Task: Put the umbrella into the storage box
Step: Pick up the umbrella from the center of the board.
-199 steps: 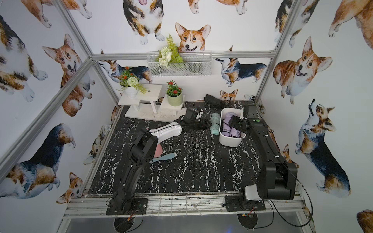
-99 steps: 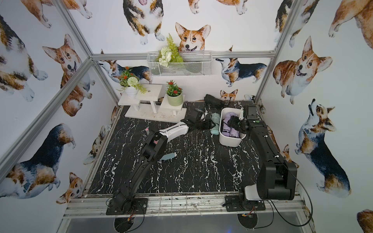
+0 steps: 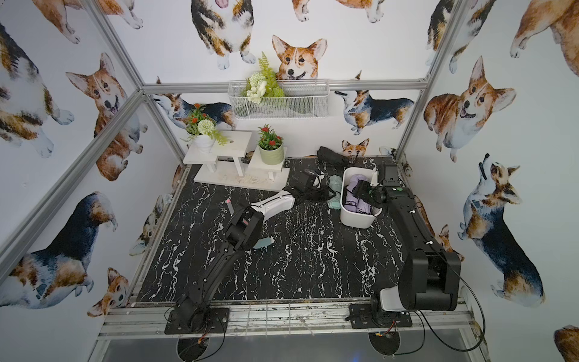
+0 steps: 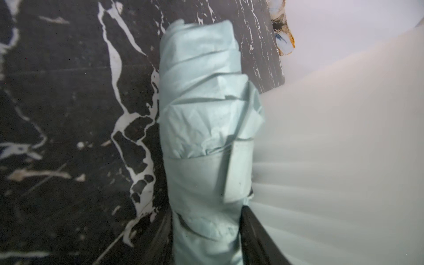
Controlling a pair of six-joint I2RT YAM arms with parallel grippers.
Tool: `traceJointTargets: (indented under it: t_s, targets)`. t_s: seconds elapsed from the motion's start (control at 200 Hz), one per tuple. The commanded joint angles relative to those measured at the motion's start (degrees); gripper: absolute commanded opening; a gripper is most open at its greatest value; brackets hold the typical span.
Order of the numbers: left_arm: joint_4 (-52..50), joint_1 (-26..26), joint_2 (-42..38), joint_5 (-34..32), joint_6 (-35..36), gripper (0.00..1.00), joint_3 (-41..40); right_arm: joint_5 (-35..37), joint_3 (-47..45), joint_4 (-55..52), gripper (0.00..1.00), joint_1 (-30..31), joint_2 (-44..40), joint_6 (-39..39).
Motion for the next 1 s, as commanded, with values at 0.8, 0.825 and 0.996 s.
traceJointTargets:
  t_s: [0.8, 0.825, 0.996]
  targets:
    - [14.0, 3.3, -36.5, -6.5, 5.7, 0.0, -44.7, -11.7, -8.6, 6.7, 0.72, 0.7, -6.4, 1.9]
    - [14.0, 3.3, -37.9, -6.8, 6.0, 0.0, -45.9, -12.4, -8.8, 7.3, 0.73, 1.0, -6.6, 2.2]
    - [14.8, 3.6, -46.5, -8.2, 8.0, 0.0, -52.8, -18.7, -9.1, 12.1, 0.74, 4.2, -6.9, 4.5]
